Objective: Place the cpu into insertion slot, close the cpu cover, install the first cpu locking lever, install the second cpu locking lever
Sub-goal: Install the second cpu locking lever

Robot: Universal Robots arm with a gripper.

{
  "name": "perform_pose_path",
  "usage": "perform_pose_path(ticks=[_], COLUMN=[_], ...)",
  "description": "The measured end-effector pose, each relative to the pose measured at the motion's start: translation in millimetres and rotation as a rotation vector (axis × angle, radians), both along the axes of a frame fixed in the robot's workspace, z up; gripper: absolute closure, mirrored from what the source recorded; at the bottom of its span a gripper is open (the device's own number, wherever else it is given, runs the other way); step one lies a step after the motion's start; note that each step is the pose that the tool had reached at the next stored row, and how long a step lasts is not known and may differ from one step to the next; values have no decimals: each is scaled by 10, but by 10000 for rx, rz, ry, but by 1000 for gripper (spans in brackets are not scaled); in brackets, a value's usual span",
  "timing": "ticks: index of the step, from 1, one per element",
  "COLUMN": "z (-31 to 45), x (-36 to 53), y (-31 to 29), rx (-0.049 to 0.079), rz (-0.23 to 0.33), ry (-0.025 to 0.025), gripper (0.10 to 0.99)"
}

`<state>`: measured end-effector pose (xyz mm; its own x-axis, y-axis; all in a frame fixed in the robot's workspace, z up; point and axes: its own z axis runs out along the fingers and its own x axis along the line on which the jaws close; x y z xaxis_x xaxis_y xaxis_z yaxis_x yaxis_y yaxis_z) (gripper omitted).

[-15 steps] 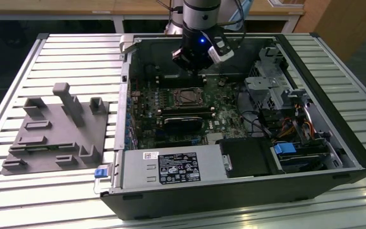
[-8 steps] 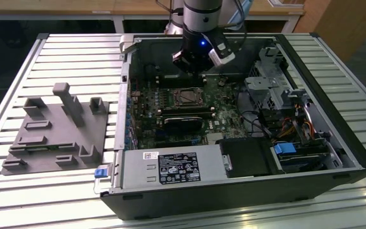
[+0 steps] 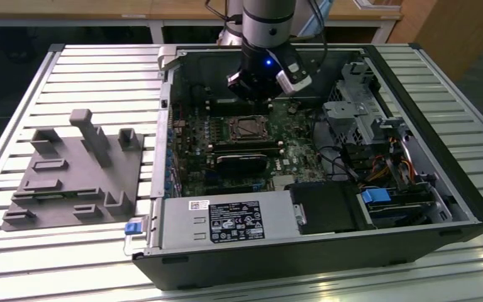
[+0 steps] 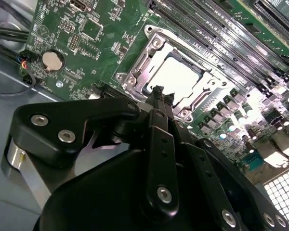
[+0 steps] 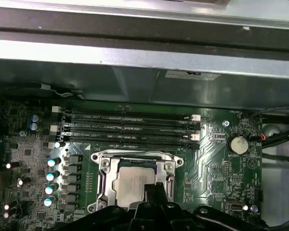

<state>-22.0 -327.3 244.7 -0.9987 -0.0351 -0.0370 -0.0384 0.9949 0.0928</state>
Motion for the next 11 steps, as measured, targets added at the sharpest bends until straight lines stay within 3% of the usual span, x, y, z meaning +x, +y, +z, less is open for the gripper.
perform_pose_path(ticks=[4, 8, 11], z=[-8, -23, -56], x=[-3, -15, -17], y=[-37, -121, -139], rx=[77, 156, 171], rz=[-43, -43, -45], ry=[6, 6, 5], gripper=[980, 980, 980])
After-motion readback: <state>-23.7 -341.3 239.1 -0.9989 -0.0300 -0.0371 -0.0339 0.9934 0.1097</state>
